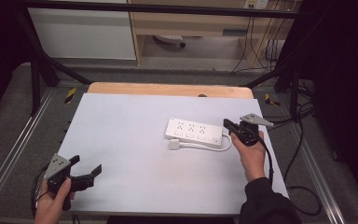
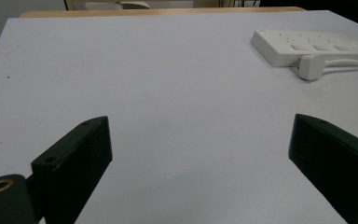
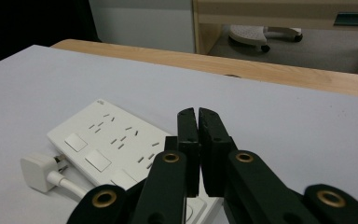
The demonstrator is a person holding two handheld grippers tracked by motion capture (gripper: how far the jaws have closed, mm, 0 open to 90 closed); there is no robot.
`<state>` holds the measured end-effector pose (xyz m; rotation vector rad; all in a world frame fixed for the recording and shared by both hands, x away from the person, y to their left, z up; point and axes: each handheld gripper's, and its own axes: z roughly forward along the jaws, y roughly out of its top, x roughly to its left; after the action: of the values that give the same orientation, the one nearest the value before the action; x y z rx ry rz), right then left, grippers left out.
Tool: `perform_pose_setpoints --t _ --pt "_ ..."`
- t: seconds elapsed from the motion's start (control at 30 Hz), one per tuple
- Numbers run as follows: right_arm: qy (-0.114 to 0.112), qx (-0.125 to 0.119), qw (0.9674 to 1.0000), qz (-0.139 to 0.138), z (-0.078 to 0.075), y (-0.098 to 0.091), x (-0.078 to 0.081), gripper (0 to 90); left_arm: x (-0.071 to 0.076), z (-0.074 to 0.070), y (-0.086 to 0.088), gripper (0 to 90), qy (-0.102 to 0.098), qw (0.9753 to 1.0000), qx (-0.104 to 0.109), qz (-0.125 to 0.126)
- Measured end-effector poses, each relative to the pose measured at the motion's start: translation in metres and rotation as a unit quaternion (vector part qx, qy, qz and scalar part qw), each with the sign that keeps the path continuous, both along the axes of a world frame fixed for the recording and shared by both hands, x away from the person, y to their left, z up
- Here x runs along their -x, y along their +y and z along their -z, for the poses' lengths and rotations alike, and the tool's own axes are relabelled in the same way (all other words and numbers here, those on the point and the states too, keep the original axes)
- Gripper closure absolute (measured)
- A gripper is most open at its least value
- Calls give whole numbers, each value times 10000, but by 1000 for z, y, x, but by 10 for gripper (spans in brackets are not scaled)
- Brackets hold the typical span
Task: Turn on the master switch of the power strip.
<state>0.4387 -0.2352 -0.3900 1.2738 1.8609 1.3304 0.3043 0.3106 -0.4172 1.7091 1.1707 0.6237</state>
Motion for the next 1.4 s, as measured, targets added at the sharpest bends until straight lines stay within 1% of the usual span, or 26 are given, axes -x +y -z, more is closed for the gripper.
perform_pose_setpoints --t 0.43,1.1,1.37,1.4 --pt "75 104 9999 -108 6 7 -3 900 0 0 0 59 1 10000 -13 -2" --pt "317 297 9987 -255 19 18 -9 900 0 0 1 62 -12 10000 -16 8" --pt "429 452 9976 -304 25 21 -10 900 0 0 1 63 -24 10000 -10 10" --pt "437 512 9972 -313 26 21 -10 900 1 0 1 63 -16 10000 -13 24"
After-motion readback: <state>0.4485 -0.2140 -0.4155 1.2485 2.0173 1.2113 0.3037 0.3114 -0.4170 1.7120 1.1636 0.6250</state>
